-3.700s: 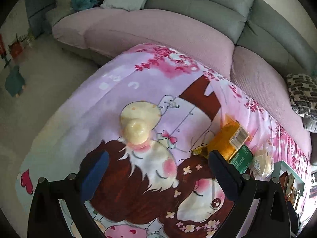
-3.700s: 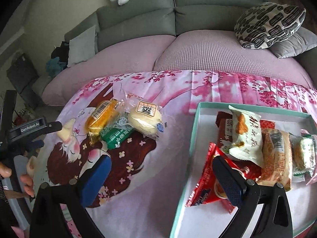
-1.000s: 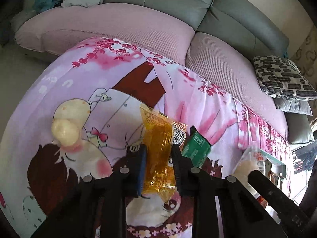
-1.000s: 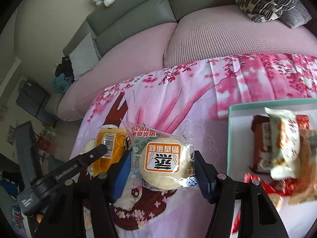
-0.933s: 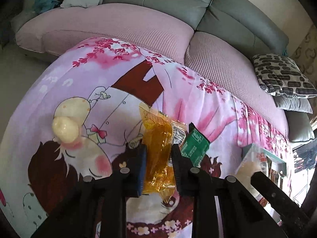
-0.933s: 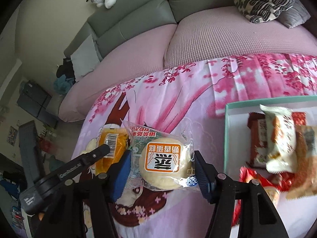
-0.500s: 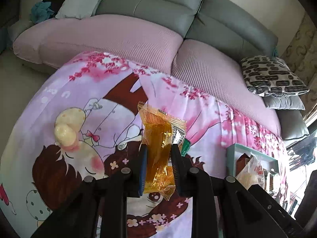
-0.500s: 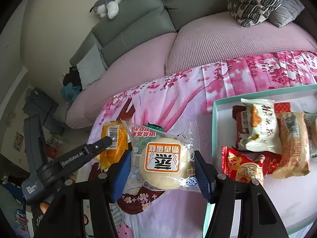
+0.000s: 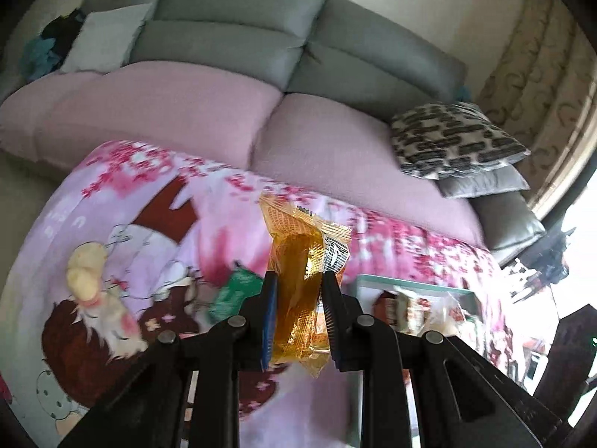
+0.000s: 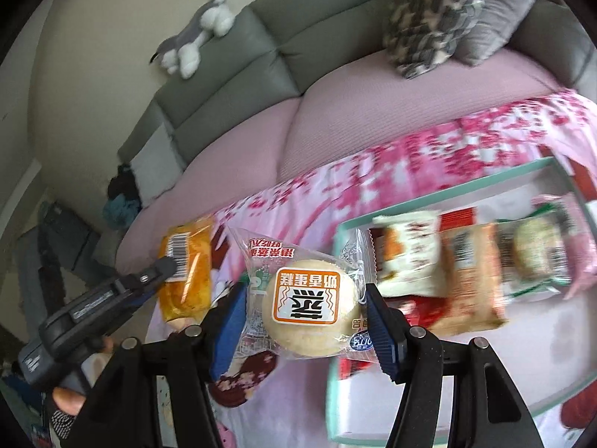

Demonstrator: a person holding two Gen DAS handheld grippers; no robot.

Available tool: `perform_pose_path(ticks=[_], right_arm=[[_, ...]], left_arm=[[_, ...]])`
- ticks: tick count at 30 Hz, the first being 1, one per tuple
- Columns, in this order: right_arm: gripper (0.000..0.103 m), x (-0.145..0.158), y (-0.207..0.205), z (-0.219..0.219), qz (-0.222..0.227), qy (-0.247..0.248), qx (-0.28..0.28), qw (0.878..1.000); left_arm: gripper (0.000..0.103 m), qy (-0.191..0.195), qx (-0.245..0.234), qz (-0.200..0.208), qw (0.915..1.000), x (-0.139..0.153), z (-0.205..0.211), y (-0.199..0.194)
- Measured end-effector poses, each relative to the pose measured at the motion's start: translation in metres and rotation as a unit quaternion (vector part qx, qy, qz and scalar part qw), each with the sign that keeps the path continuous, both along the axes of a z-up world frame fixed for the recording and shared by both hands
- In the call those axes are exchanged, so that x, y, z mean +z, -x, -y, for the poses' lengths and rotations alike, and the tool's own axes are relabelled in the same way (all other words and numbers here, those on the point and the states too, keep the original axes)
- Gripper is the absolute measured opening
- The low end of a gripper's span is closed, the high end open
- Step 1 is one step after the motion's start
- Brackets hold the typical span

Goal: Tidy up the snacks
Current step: 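Carry the yellow packet and cream bun packet over the tray with both grippers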

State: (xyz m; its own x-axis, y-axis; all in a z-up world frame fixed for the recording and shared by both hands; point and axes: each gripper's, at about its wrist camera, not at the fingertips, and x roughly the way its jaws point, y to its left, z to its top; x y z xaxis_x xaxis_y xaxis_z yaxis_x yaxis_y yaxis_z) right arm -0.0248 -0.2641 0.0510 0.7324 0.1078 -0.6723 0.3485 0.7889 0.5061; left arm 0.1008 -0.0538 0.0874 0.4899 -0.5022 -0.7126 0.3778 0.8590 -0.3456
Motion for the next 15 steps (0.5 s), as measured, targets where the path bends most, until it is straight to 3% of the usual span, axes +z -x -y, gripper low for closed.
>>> perform_pose_path(ticks=[7,15], right_arm=[[0.064,0.006,0.033,0.047,-0.002,0.009,-0.076,0.997],[0.064,0.010,0.086,0.101,-0.015,0.023,-0.177,0.984]], left_arm=[[0.024,0.018,-0.064,0.010,0.9978,0.013,0.037,0.021],[0.024,0.025,-0.130,0.015,0.9911,0.020,0.079,0.051]])
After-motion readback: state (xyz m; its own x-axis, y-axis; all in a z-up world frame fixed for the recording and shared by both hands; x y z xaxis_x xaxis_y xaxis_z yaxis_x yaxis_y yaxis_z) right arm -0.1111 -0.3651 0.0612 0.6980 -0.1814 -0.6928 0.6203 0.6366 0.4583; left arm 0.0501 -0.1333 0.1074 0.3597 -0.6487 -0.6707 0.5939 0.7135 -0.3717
